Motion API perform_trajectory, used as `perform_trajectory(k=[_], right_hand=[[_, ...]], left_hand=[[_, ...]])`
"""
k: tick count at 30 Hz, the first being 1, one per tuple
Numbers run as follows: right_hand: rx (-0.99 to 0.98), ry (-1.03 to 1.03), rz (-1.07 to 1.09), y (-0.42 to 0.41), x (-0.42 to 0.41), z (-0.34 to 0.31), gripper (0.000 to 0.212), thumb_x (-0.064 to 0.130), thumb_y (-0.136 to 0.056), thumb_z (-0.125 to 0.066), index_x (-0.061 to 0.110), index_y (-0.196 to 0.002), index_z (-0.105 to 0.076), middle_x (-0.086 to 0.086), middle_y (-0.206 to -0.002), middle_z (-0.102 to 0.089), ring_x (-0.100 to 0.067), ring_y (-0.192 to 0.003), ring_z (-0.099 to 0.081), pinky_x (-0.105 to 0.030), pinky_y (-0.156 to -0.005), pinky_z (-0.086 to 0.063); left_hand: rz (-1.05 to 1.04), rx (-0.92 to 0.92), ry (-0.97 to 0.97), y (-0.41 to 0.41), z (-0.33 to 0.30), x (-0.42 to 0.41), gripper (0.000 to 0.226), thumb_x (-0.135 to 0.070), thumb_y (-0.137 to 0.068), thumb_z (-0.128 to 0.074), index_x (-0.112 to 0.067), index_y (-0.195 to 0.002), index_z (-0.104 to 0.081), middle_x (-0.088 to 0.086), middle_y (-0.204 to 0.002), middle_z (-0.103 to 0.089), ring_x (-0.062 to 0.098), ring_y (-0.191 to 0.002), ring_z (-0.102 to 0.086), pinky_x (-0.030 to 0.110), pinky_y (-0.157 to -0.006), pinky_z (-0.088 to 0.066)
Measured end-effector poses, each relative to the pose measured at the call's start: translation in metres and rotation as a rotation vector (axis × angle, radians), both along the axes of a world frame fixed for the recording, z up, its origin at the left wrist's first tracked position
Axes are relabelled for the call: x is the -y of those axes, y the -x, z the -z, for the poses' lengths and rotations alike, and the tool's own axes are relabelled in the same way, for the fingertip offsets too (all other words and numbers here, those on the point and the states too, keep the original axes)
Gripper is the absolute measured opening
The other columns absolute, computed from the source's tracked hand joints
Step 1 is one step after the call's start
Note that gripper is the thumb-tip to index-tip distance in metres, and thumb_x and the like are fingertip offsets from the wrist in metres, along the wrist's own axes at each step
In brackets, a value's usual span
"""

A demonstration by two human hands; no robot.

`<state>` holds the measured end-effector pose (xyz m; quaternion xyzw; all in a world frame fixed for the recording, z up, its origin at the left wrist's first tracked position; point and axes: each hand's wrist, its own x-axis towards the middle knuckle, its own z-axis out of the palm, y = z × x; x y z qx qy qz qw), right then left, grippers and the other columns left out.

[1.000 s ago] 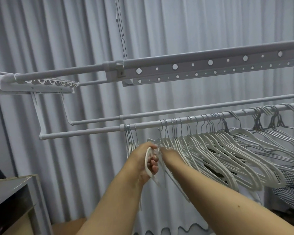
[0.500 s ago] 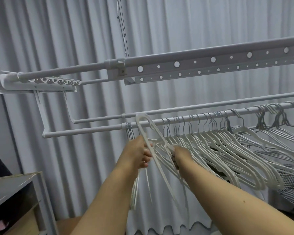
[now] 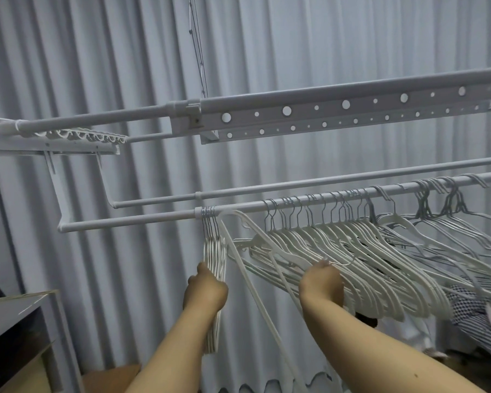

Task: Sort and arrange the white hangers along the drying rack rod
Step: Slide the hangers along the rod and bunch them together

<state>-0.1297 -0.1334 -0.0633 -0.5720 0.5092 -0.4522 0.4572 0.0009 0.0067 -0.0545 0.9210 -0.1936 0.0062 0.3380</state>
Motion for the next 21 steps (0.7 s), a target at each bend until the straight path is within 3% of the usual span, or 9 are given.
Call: perform_trajectory(k=[3,8,12,16,18,21], right_hand=[[0.028,0.004,0.001,0.002,-0.005,0.004,0.052,0.031,-0.105,-0.018,-0.006,-0.119,-0.052,-0.028,-0.119,-0.06,-0.043,-0.112,-0.055,-0.046,-0.094,-0.04],[0.029,0.039,-0.064,-0.01,-0.011,-0.006,0.047,0.03,-0.105,-0.019,-0.002,-0.114,-0.052,-0.025,-0.117,-0.06,-0.041,-0.11,-0.056,-0.042,-0.091,-0.04],[0.039,0.091,-0.212,-0.031,-0.019,-0.03,0.036,0.031,-0.104,-0.022,0.008,-0.097,-0.049,-0.013,-0.096,-0.054,-0.032,-0.09,-0.052,-0.034,-0.077,-0.033],[0.151,0.061,-0.387,-0.075,-0.014,-0.044,0.021,0.025,-0.097,-0.039,0.014,-0.083,-0.047,-0.013,-0.091,-0.064,-0.031,-0.084,-0.062,-0.04,-0.075,-0.048],[0.206,-0.024,-0.479,-0.09,-0.013,-0.054,0.013,0.015,-0.096,-0.042,0.01,-0.096,-0.054,-0.016,-0.089,-0.064,-0.029,-0.075,-0.062,-0.039,-0.071,-0.052],[0.367,-0.216,-0.616,-0.099,-0.014,-0.069,0.038,0.0,-0.097,-0.038,0.004,-0.134,-0.047,-0.012,-0.071,-0.048,-0.018,-0.05,-0.049,-0.023,-0.043,-0.044]], left_hand=[[0.012,-0.005,0.047,-0.002,0.0,0.001,0.054,-0.01,-0.083,-0.044,-0.011,-0.136,-0.034,0.017,-0.118,-0.058,0.036,-0.103,-0.059,0.032,-0.076,-0.048],[0.031,-0.006,0.083,-0.002,0.0,0.002,0.047,-0.009,-0.079,-0.043,-0.012,-0.126,-0.04,0.015,-0.111,-0.06,0.036,-0.097,-0.061,0.038,-0.082,-0.054],[0.061,-0.01,0.119,-0.001,0.002,0.0,0.045,-0.011,-0.077,-0.042,-0.015,-0.122,-0.042,0.013,-0.099,-0.062,0.033,-0.087,-0.064,0.039,-0.077,-0.057],[0.092,-0.013,0.155,-0.001,0.004,-0.003,0.05,-0.014,-0.073,-0.043,-0.02,-0.123,-0.043,0.01,-0.097,-0.063,0.032,-0.084,-0.066,0.038,-0.074,-0.058],[0.111,-0.019,0.171,-0.002,0.004,-0.006,0.043,-0.016,-0.073,-0.044,-0.021,-0.116,-0.045,0.009,-0.094,-0.064,0.031,-0.082,-0.066,0.039,-0.074,-0.059],[0.13,-0.023,0.186,-0.005,0.004,-0.008,0.036,-0.02,-0.074,-0.045,-0.023,-0.11,-0.046,0.006,-0.091,-0.064,0.029,-0.079,-0.067,0.04,-0.072,-0.059]])
